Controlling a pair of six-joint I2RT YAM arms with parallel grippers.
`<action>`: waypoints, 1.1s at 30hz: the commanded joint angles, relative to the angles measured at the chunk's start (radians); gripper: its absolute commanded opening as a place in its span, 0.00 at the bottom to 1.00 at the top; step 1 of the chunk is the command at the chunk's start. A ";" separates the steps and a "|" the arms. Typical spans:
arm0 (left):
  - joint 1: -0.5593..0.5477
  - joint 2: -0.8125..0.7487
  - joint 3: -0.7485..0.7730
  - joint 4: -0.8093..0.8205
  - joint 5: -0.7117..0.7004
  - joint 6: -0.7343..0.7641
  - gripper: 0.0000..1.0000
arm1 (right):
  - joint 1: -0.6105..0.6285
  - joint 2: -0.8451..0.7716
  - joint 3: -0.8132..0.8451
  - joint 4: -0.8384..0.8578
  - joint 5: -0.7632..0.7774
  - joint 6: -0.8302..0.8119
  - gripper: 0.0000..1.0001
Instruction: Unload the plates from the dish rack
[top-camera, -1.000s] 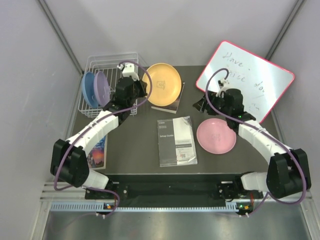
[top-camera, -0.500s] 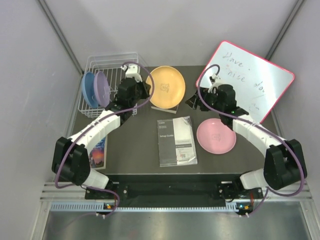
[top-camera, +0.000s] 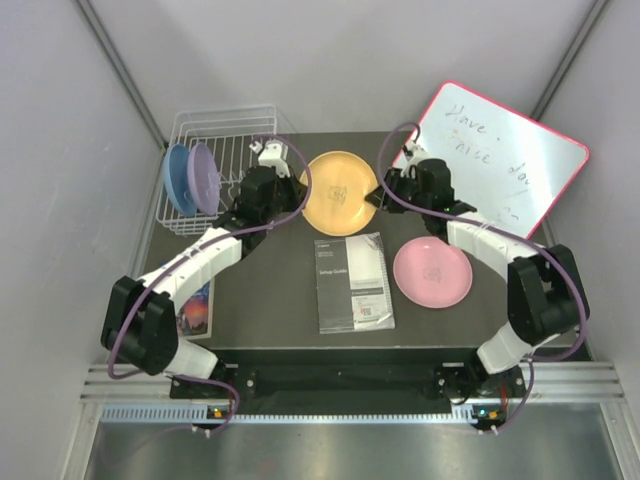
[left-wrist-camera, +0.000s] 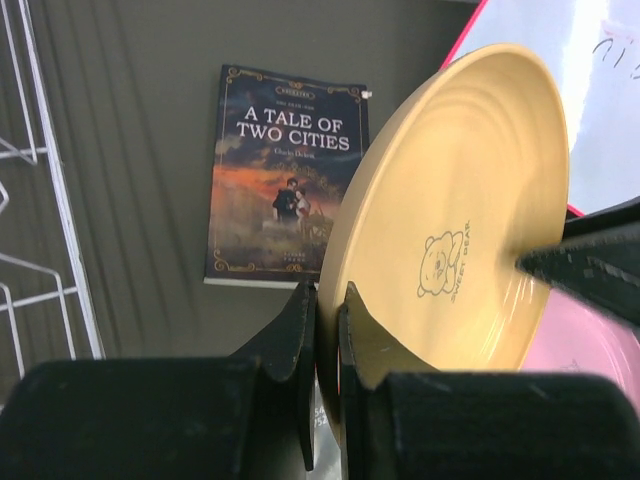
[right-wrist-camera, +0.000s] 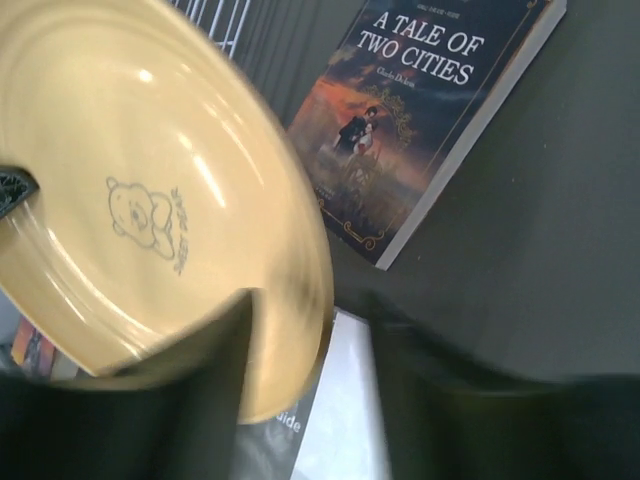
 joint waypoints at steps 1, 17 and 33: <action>-0.005 -0.083 -0.040 0.044 0.032 -0.029 0.00 | 0.014 0.031 0.058 0.056 -0.012 -0.007 0.14; -0.005 -0.090 -0.025 0.038 -0.083 0.063 0.92 | -0.085 -0.332 -0.135 -0.291 0.301 -0.061 0.00; -0.005 -0.199 -0.072 0.077 -0.368 0.238 0.92 | -0.288 -0.716 -0.384 -0.722 0.382 0.100 0.00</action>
